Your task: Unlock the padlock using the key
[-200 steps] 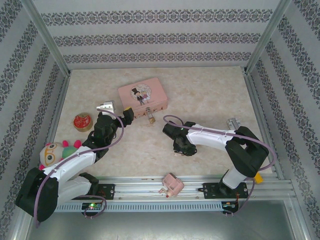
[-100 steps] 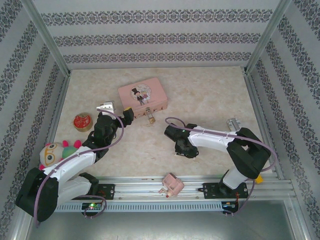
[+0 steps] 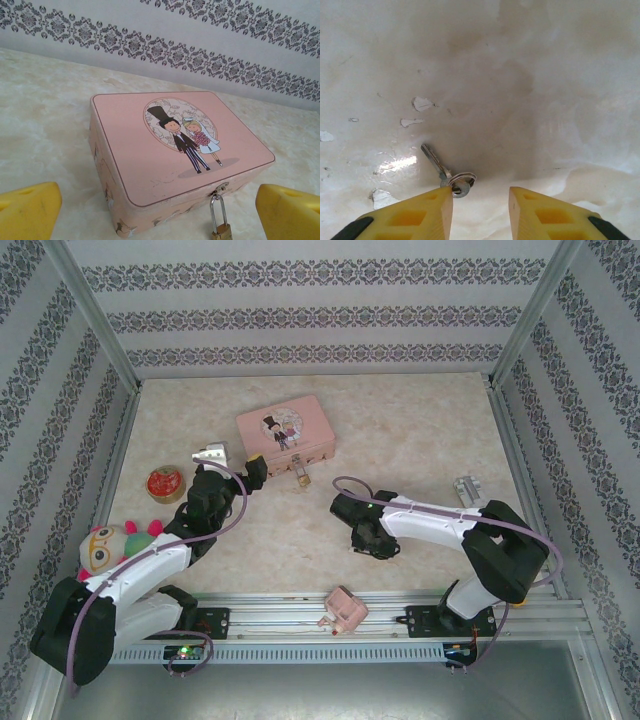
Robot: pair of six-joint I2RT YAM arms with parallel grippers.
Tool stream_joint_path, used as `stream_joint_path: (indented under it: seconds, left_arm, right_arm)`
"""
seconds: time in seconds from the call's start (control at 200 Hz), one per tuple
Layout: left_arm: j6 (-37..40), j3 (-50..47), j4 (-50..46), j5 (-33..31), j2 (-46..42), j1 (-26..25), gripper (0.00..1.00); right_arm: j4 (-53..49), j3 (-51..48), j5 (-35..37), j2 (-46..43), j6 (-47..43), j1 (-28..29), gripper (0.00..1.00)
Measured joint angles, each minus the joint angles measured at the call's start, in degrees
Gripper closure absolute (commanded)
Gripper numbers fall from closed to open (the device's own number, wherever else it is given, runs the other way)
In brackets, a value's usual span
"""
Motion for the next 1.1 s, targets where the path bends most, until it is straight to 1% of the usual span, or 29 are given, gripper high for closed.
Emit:
stream_joint_path:
  seconds: [0.34,0.505,0.91,1.099]
  left_arm:
    - [0.0,0.0,0.0,0.0,-0.1,0.0,0.01]
    - [0.0,0.0,0.0,0.0,-0.1,0.0,0.01]
    - [0.0,0.0,0.0,0.0,0.7,0.0,0.01]
    - [0.0,0.0,0.0,0.0,1.4,0.0,0.01]
  right_arm:
    - [0.5,0.1,0.0,0.1,0.2,0.0,0.60]
    - [1.0,1.0,0.0,1.5,0.2,0.0,0.60]
    - [1.4,1.0,0.1,2.3,0.2,0.0,0.62]
    - [0.8,-0.7,0.2,0.3,0.9,-0.1,0.64]
